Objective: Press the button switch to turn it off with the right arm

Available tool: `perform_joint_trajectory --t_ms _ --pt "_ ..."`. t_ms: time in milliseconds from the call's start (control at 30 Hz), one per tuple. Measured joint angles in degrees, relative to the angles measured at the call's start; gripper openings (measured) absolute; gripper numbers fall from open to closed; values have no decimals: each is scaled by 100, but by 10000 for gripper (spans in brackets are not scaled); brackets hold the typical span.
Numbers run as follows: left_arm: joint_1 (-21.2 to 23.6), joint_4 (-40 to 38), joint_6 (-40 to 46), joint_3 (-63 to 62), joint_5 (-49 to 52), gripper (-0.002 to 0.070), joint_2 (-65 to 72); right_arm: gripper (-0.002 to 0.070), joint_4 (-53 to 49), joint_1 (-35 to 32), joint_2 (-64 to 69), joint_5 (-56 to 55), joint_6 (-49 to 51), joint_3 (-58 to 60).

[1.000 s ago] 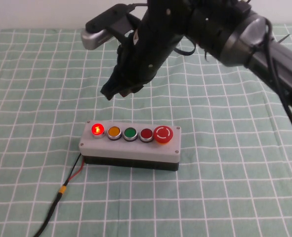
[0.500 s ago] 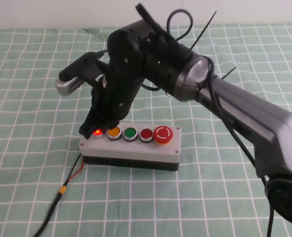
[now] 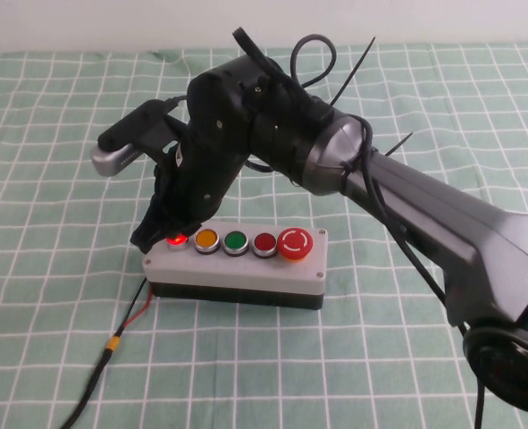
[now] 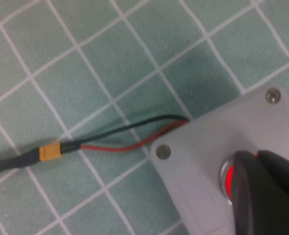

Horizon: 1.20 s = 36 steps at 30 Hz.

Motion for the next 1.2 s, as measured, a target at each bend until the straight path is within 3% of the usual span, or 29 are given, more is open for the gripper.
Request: perform_joint_trajectory --t_ms 467,700,1200 --pt "0 0 0 0 0 -4 0 -16 -43 0 -65 250 -10 -599" --pt "0 0 0 0 0 -4 0 -16 -160 0 -1014 450 -10 -1151" --pt "0 0 0 0 0 -4 0 -16 -1136 0 -2956 589 8 -985"
